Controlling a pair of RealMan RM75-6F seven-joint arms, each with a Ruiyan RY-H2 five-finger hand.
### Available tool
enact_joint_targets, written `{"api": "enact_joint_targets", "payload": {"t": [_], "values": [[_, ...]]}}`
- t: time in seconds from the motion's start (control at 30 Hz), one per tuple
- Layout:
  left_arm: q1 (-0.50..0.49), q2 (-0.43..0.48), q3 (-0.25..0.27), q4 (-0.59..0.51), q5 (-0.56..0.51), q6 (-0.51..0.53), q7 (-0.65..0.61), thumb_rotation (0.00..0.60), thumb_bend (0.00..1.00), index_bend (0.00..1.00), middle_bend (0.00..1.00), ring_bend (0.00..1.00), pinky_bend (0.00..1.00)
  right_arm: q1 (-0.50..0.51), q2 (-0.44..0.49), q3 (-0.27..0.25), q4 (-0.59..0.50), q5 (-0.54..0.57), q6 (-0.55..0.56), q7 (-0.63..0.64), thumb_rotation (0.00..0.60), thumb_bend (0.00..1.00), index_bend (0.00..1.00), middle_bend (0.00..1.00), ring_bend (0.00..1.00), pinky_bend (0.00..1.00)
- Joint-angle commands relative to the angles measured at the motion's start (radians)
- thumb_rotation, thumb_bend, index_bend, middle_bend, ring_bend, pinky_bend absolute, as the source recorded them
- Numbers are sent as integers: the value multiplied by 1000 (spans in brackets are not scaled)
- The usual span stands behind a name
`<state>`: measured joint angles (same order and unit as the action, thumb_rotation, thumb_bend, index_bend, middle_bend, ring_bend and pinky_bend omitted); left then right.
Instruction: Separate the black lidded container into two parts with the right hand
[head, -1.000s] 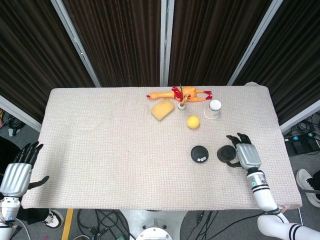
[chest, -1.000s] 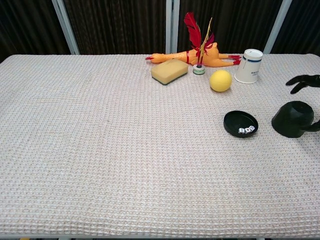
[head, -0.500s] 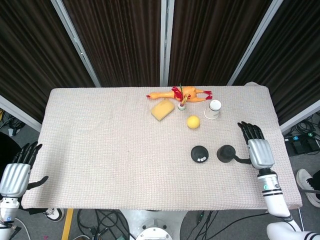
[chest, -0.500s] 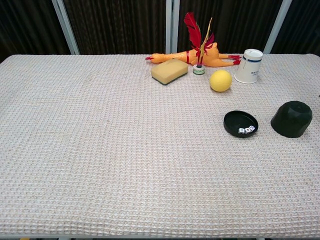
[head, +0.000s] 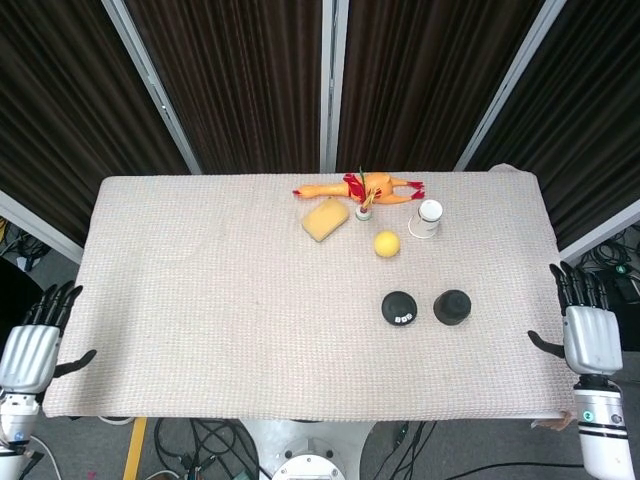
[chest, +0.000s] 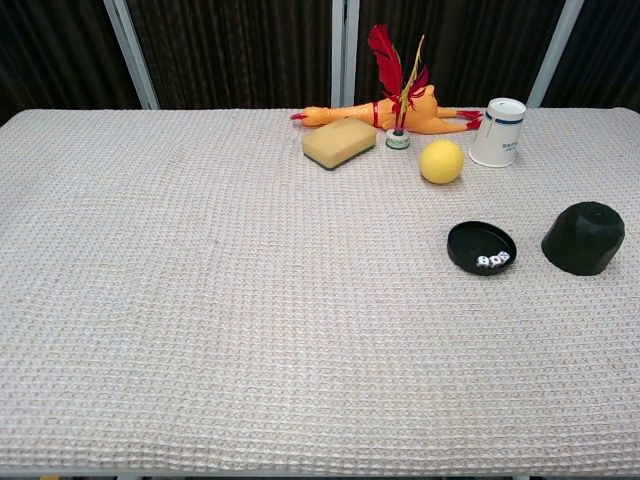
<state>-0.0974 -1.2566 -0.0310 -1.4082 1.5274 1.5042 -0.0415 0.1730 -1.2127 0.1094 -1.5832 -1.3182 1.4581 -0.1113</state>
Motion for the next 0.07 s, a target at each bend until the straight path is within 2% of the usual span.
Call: {"api": "enact_joint_targets", "payload": {"t": [0.03,0.07], "values": [[-8,1,-11,-11,-11,-9,13,600,132,51,32,0,194,-4,-10,1,13,-5,-4,10,600,0,0,36,0,0],[-13,-1,-16,-14,-16,-13,18,600,132,51,32,0,194,-3,-13,3,14,-13,0,11,600,0,0,36,0,0]]}}
